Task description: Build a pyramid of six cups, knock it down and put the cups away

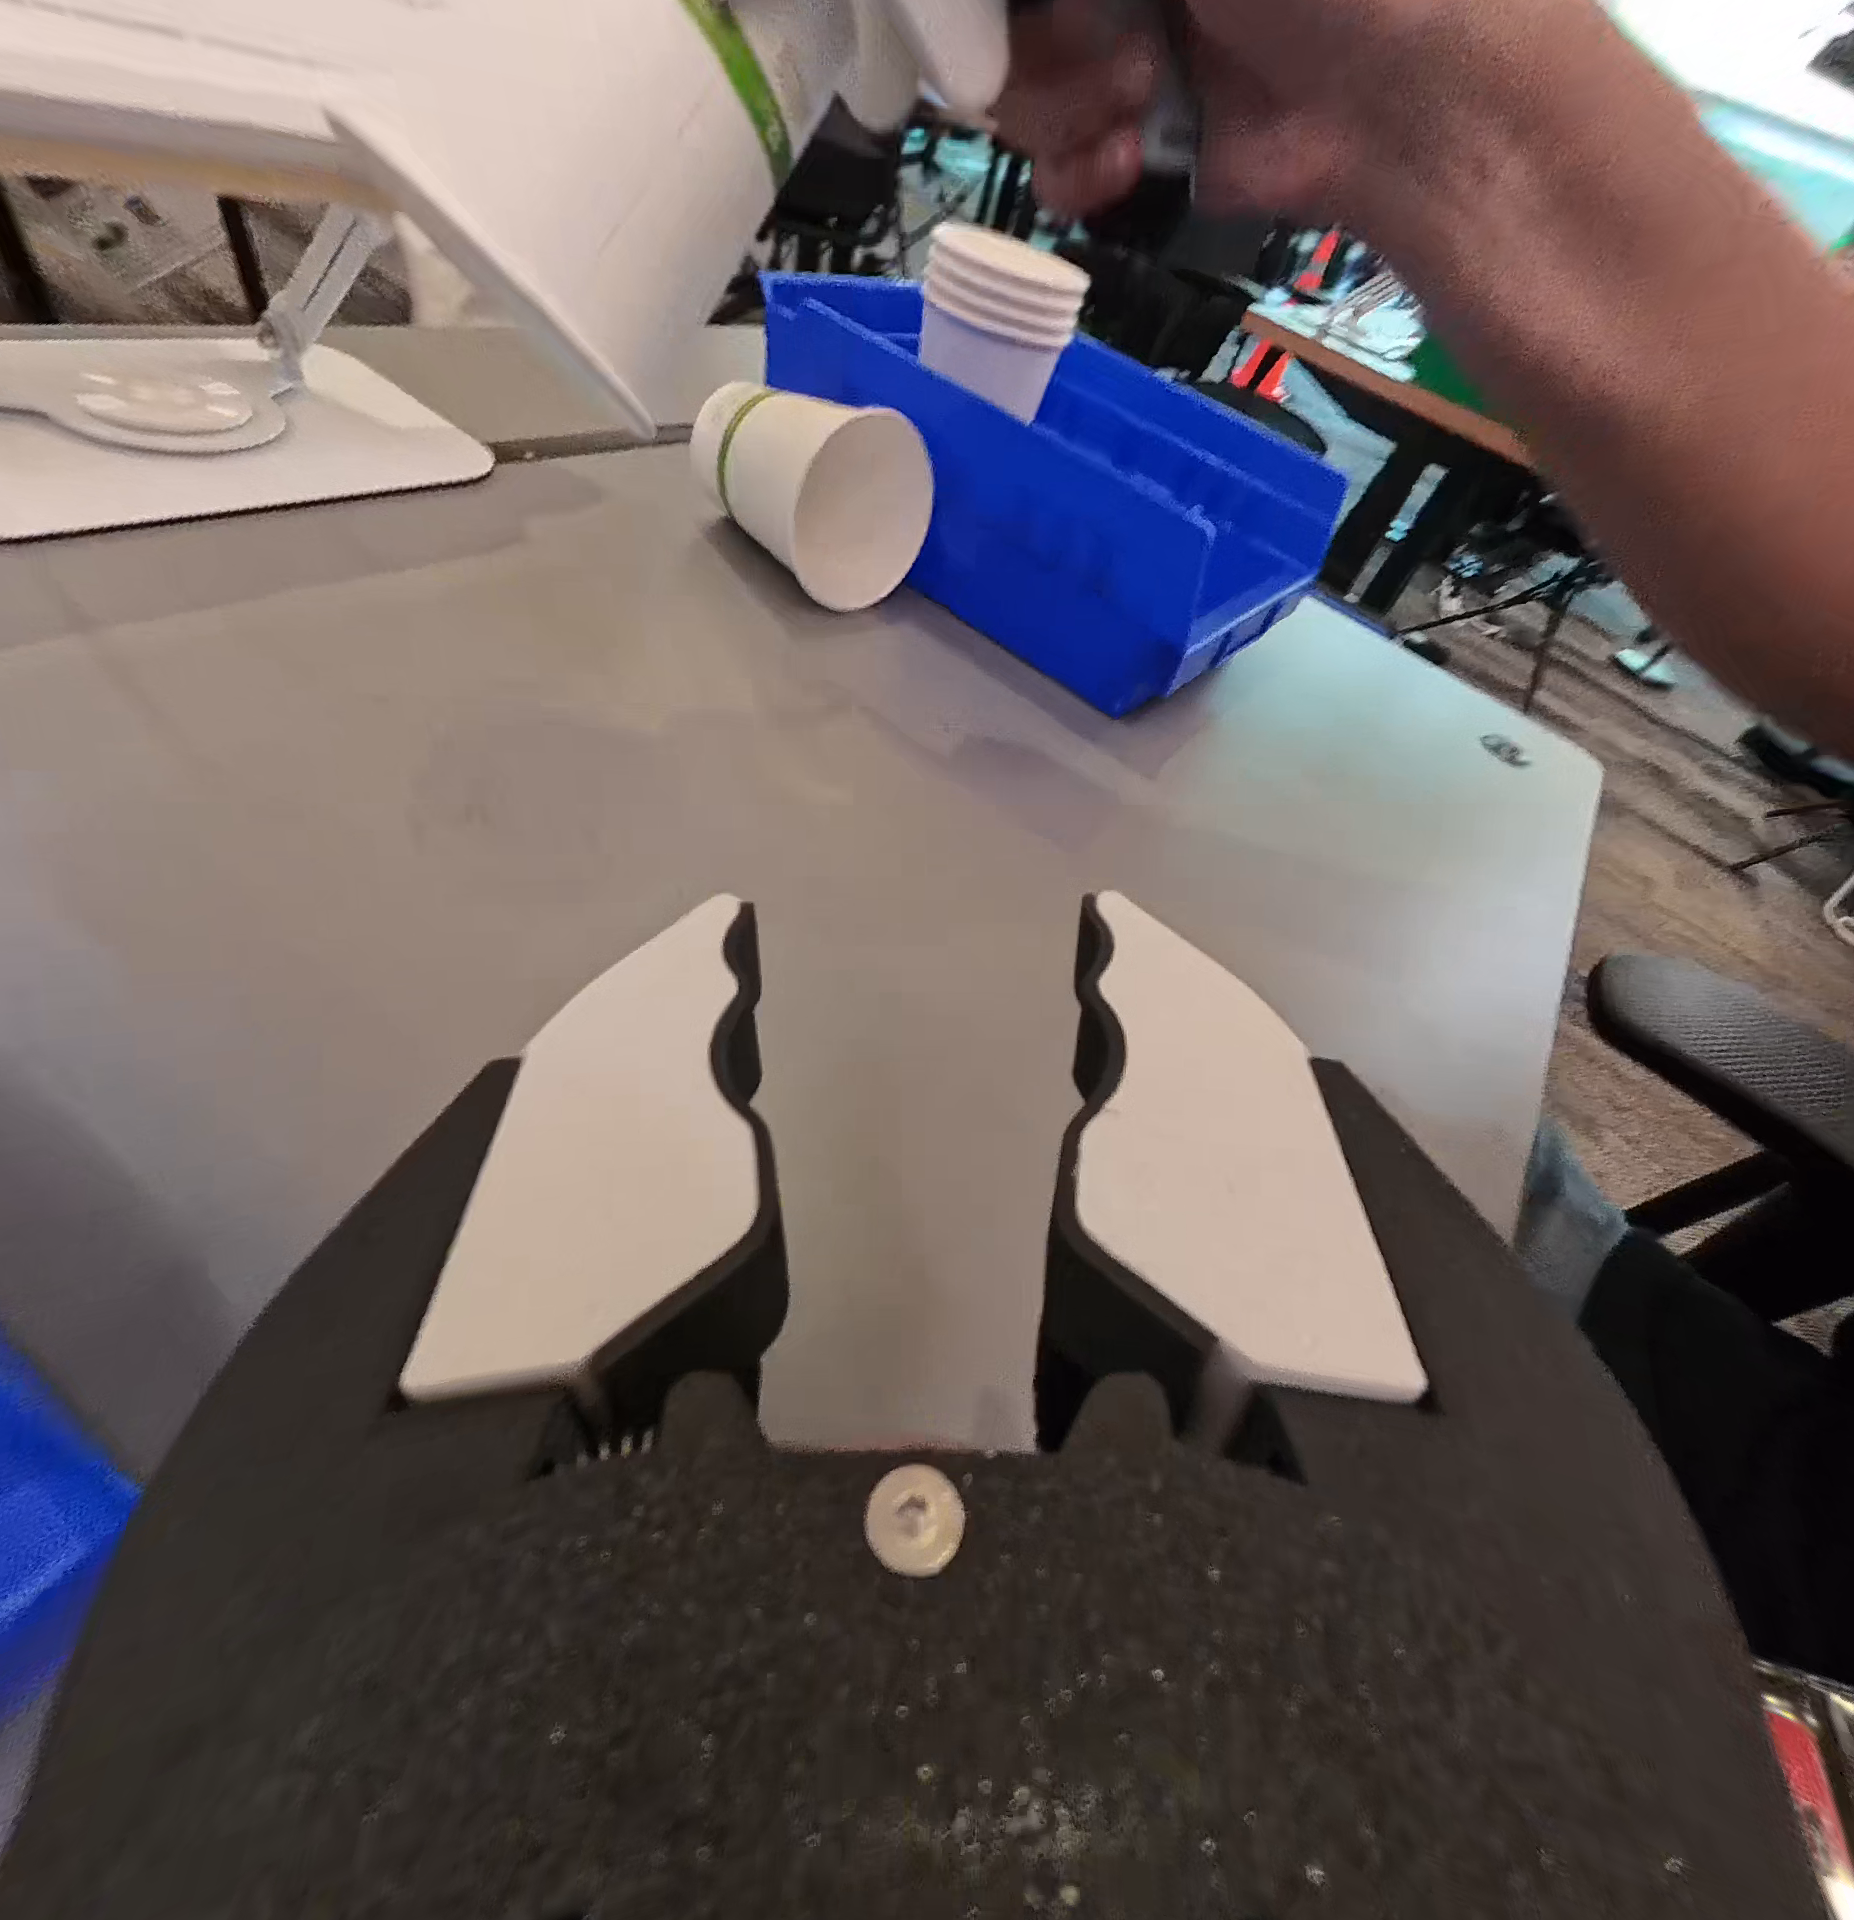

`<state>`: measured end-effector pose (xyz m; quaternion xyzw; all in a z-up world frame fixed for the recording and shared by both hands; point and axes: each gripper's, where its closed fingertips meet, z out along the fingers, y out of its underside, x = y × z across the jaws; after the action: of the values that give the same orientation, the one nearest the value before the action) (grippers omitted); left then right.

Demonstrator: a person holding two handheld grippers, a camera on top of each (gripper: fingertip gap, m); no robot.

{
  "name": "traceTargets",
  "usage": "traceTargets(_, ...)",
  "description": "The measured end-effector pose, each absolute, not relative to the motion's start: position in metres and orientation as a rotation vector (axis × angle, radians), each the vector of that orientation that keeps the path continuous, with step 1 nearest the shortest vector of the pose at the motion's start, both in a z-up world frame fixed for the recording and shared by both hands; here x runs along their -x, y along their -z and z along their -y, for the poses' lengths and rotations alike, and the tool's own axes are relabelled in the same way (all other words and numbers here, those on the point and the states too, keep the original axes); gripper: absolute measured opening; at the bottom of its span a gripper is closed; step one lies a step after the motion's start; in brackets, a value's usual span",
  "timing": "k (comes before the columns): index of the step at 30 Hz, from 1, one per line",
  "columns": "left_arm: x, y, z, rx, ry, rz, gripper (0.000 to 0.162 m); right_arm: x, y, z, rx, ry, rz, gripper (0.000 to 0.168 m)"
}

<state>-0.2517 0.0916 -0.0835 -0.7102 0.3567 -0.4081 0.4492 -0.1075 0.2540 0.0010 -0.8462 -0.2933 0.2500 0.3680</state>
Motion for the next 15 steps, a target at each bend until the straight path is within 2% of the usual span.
traceTargets(4,0.245,0.041,-0.095,1.636,1.21,-0.843,0.059,0.136,-0.028,-0.193,1.893,-0.981,0.665,0.075)
traceTargets(8,0.244,-0.005,-0.09,1.5,1.479,-0.774,0.056,0.156,-0.029,-0.145,1.686,-1.202,0.596,0.075)
traceTargets(15,0.228,-0.002,-0.071,1.492,1.544,-0.935,0.043,0.184,0.009,-0.111,1.53,-1.304,0.575,0.075)
